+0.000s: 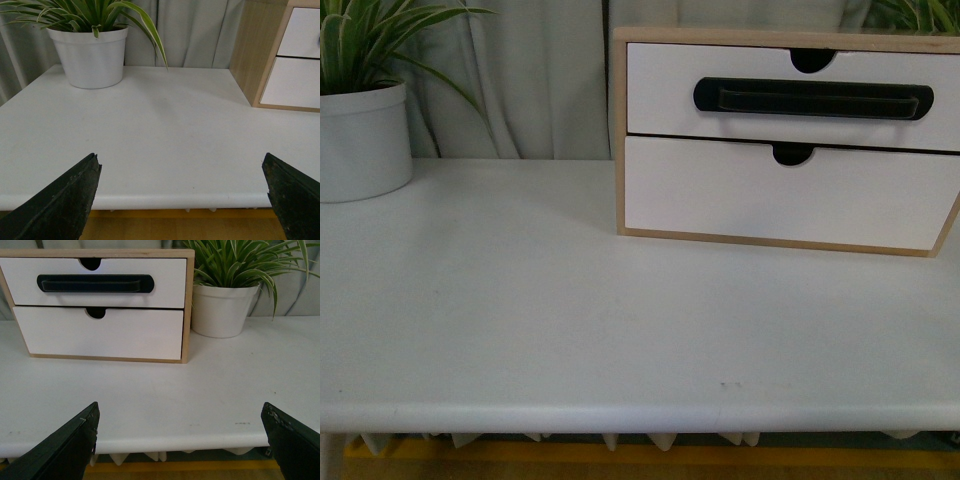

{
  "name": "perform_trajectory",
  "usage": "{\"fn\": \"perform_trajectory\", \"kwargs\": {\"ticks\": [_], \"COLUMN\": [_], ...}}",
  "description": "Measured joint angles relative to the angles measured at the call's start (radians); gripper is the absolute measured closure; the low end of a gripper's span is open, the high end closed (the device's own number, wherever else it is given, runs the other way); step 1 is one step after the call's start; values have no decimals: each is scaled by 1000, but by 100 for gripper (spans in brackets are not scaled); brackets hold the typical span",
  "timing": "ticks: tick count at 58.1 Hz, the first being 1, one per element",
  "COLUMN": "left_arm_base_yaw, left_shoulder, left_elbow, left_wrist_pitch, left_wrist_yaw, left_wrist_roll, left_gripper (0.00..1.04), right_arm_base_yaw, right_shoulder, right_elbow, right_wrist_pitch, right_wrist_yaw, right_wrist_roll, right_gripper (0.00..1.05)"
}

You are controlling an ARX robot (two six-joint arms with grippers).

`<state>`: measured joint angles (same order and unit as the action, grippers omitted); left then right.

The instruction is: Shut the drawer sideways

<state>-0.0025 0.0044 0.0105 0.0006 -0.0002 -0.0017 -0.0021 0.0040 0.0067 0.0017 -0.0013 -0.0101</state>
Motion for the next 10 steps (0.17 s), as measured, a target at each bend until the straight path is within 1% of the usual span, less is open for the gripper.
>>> {"fn": "perform_trajectory", "kwargs": {"ticks": [10], "left_arm_base_yaw": [0], "left_shoulder": [0], "left_elbow": [0], "left_wrist_pitch": [0], "left_wrist_yaw": [0], "left_wrist_roll": [0], "left_gripper": [6], "right_arm_base_yaw": [0], "right_shoulder": [0], "right_elbow": [0], "right_wrist_pitch": [0], "right_wrist_yaw": [0], "right_wrist_roll": [0], "right_gripper": [9]}}
